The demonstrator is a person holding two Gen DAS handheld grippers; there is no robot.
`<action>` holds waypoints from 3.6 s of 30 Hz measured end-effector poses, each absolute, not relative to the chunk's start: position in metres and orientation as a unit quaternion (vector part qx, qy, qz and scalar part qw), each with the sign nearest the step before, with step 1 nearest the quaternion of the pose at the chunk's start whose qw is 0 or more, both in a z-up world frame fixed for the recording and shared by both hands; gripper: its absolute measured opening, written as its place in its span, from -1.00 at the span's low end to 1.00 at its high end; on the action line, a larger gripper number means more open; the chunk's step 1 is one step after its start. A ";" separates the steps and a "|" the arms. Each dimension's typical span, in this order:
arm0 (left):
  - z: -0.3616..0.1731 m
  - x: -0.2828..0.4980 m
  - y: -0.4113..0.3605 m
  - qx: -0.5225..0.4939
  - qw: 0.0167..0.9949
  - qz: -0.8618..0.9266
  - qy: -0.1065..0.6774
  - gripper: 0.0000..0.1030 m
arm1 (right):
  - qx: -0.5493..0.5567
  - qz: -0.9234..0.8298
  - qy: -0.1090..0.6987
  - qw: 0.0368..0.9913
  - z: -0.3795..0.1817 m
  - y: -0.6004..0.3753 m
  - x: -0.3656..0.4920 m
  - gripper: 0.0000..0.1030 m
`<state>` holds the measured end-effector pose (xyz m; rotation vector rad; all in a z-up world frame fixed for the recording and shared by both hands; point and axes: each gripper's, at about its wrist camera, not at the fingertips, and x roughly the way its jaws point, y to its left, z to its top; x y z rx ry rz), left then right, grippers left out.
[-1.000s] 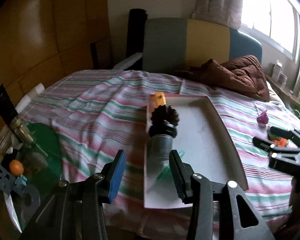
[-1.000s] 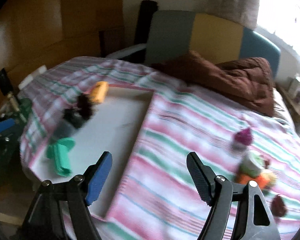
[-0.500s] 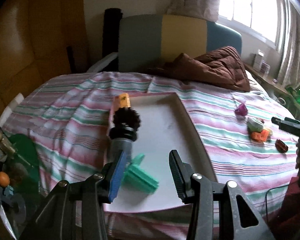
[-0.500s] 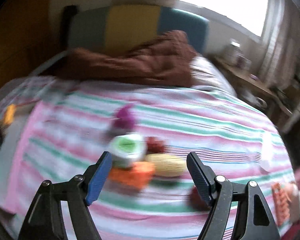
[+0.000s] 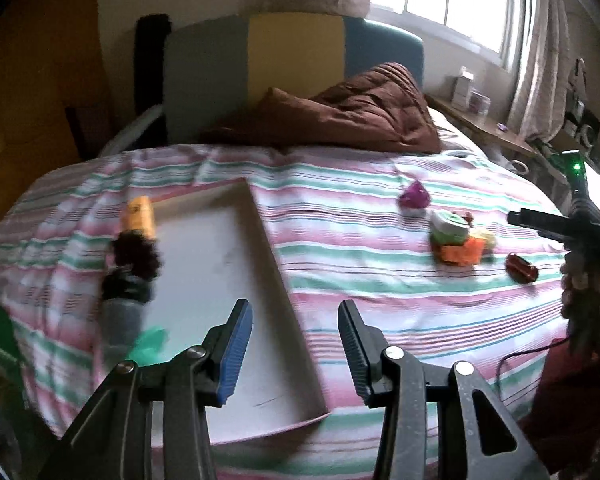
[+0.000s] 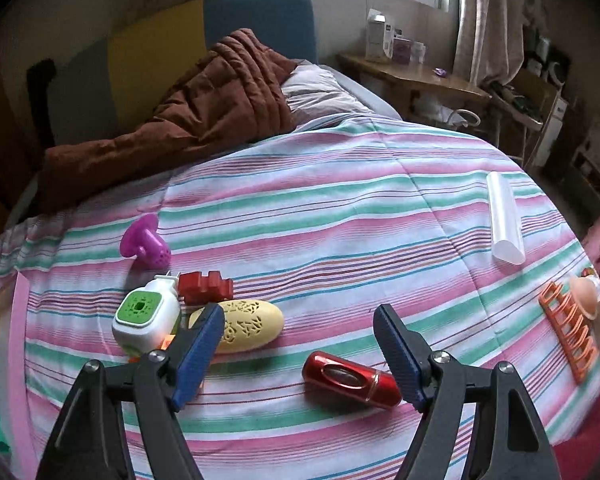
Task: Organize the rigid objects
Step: 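Move both grippers back toward the toy pile beside the tray, then grasp the white-green plug device with left gripper while right gripper grasps the red cylinder, then carry the white-green plug device into the tray and release it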
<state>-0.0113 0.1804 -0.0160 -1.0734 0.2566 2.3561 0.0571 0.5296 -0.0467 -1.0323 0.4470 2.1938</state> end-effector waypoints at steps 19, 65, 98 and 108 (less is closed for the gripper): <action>-0.038 -0.011 0.308 -0.351 0.311 0.862 0.194 -0.13 | -0.382 0.817 0.226 0.368 -0.046 0.557 0.073 0.57; -0.092 -0.083 0.377 -0.477 0.396 0.776 0.119 0.02 | -0.362 0.764 0.370 0.385 -0.066 0.609 0.106 0.58; -0.112 -0.006 0.313 -0.397 0.350 0.838 0.134 0.01 | -0.523 0.761 0.211 0.322 -0.112 0.558 0.047 0.45; -0.099 0.000 0.297 -0.405 0.346 0.837 0.127 0.01 | -0.519 0.766 0.208 0.317 -0.117 0.556 0.044 0.46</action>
